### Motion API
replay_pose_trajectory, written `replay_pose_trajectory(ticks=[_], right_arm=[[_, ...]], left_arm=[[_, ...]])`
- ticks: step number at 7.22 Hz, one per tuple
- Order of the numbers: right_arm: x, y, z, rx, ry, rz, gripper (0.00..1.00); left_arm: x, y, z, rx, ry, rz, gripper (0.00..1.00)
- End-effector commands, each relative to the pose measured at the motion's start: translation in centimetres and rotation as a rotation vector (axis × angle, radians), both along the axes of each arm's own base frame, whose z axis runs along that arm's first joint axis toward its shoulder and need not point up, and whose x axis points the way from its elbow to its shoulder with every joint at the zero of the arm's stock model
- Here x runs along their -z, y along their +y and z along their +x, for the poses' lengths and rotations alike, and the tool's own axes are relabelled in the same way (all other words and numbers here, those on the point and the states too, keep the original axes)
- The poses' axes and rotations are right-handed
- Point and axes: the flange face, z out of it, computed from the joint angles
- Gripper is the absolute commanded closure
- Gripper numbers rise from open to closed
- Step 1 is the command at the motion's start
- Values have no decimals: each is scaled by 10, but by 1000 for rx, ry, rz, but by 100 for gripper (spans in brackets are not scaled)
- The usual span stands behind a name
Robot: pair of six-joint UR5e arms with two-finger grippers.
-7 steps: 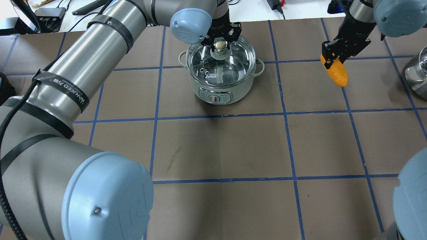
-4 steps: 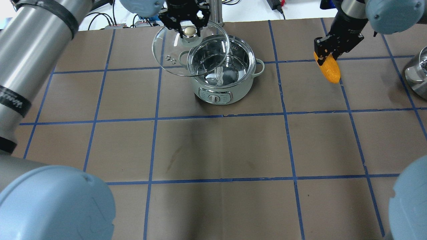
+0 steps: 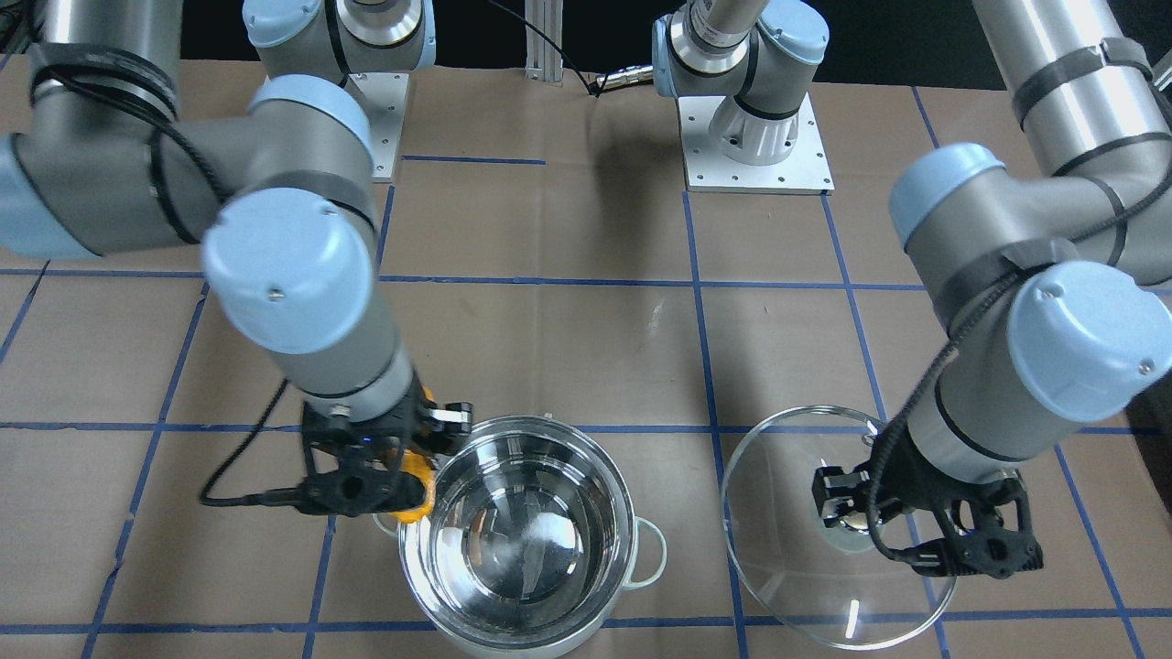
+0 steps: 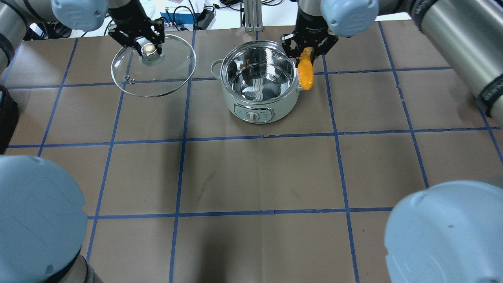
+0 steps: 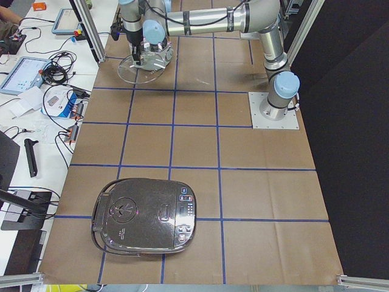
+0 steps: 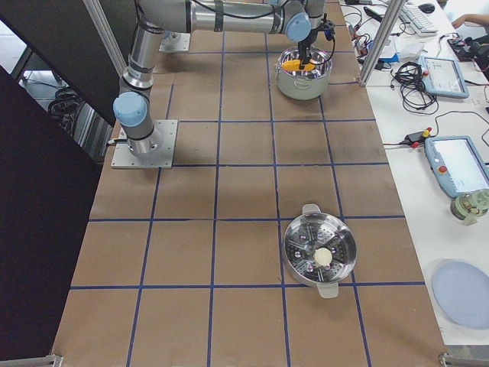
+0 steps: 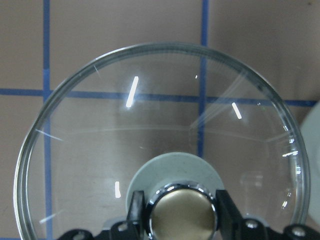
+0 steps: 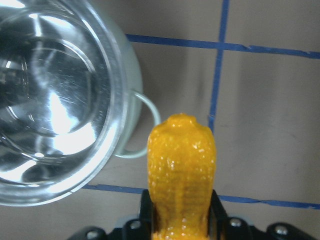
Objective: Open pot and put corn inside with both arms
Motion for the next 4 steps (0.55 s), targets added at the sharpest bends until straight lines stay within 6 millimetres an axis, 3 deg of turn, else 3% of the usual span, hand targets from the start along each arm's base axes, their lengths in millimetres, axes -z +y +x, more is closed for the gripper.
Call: replay_pose_trajectory(ticks=[1,3,4], right_arm=[[48,-28,84,28,7,-37,93],[98,-47,86,11,21,-59,93],[111,-46,83,13,45,-48,92]], left_arm=[[79,20,50,-9,18,-26,91],[109,23,50,-8,40,-30,91],[121,22,51,-15,43,-13,90]])
